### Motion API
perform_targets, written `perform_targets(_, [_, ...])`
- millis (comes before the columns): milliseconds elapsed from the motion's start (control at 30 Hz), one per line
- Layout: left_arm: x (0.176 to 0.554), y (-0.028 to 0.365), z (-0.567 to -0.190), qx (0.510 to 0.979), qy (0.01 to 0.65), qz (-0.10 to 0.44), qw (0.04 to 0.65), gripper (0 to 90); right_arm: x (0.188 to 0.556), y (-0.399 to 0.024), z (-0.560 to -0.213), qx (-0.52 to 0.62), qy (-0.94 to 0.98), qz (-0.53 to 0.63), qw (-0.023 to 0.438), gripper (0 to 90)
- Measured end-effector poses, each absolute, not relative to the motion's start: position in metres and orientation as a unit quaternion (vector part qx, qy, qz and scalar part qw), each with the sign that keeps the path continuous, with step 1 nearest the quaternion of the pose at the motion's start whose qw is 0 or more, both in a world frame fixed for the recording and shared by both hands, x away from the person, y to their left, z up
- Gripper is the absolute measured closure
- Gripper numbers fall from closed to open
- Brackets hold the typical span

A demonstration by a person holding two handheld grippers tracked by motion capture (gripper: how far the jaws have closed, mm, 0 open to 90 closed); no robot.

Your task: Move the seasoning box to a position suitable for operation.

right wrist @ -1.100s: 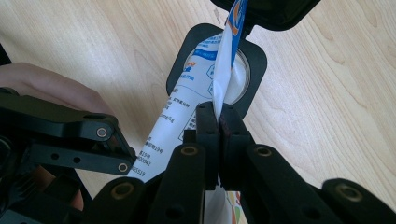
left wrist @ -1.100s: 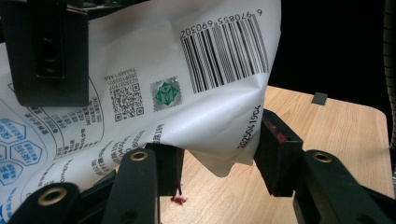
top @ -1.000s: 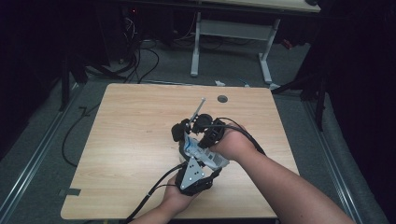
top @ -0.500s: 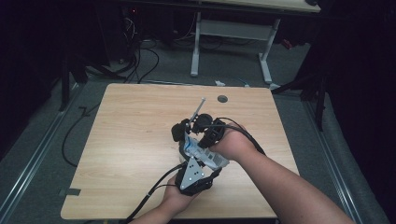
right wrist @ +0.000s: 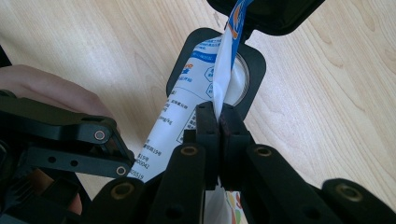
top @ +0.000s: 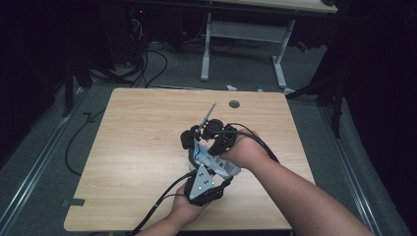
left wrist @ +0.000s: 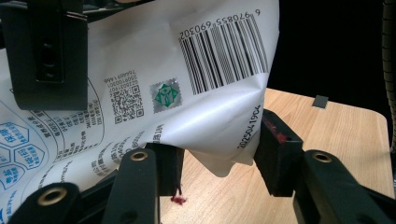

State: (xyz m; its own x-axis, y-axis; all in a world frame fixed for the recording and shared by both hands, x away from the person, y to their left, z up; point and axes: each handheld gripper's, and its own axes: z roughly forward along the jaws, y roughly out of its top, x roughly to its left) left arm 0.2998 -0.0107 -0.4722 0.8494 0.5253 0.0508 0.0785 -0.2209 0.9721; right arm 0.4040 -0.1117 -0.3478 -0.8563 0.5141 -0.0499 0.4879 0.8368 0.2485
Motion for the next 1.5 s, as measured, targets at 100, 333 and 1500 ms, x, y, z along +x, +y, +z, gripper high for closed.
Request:
perform_targets(100, [0.3, -0.01, -0.472, 0.757, 0.199, 0.189, 0.593, 56.5, 0.404, -0.111, -0.347, 0.26, 0.957, 0.114, 0.059, 88.6])
perform_targets(333, [0.301, -0.01, -0.473, 0.76, 0.201, 0.187, 0.59, 56.5, 0.406, -0.11, -0.35, 0.261, 0.957, 0.111, 0.058, 88.6])
perform_targets(1500, [0.303, -0.01, -0.471, 0.757, 0.205, 0.185, 0.592, 56.4, 0.41, -0.106, -0.356, 0.259, 0.959, 0.106, 0.055, 88.6])
